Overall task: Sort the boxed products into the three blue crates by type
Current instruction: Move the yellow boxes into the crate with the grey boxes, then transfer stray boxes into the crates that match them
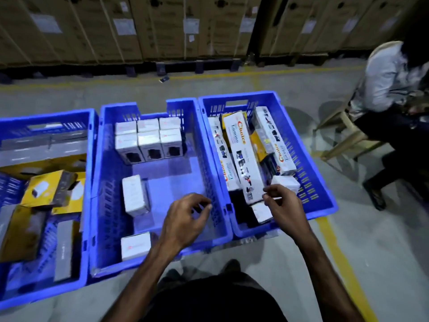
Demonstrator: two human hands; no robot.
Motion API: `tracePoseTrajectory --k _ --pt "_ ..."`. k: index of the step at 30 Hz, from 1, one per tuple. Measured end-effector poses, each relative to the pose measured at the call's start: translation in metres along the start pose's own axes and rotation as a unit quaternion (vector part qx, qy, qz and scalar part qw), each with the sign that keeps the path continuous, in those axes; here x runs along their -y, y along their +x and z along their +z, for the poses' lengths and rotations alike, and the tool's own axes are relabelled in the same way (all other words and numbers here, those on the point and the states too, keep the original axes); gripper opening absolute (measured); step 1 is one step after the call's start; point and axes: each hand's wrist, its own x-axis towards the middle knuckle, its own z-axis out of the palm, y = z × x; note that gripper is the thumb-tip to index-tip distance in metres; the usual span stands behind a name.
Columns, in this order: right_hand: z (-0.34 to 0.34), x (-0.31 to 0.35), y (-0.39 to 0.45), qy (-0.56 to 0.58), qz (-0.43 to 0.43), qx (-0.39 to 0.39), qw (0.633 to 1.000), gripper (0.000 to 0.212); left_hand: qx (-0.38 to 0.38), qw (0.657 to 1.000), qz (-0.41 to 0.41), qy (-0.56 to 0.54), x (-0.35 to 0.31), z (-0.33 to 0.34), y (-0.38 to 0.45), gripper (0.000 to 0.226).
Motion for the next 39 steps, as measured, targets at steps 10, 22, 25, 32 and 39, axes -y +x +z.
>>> tracePoseTrajectory --k 10,22,25,32,39 --pt "-0.01 -0.022 0.013 -0.278 0.05 0.097 0.954 0.067 0.035 0.999 0.024 0.033 -0.035 0.048 0.012 0.006" --pt "0.011 -0.002 0.041 -0.333 0.103 0.17 0.922 0.078 0.011 0.998 -0.048 0.03 -0.038 0.048 0.006 0.007" --pt "-0.006 0.002 0.035 -0.303 0.107 0.155 0.934 0.077 0.008 0.998 -0.058 0.027 -0.039 0.046 0.007 0.006" --pt "-0.079 0.039 0.032 -0.149 0.055 0.179 0.971 0.066 -0.017 0.996 -0.079 -0.04 -0.033 0.038 0.007 0.007" --pt "-0.057 0.094 0.028 0.021 -0.025 0.213 0.977 0.054 -0.094 0.984 -0.121 -0.09 -0.024 0.009 -0.011 0.024"
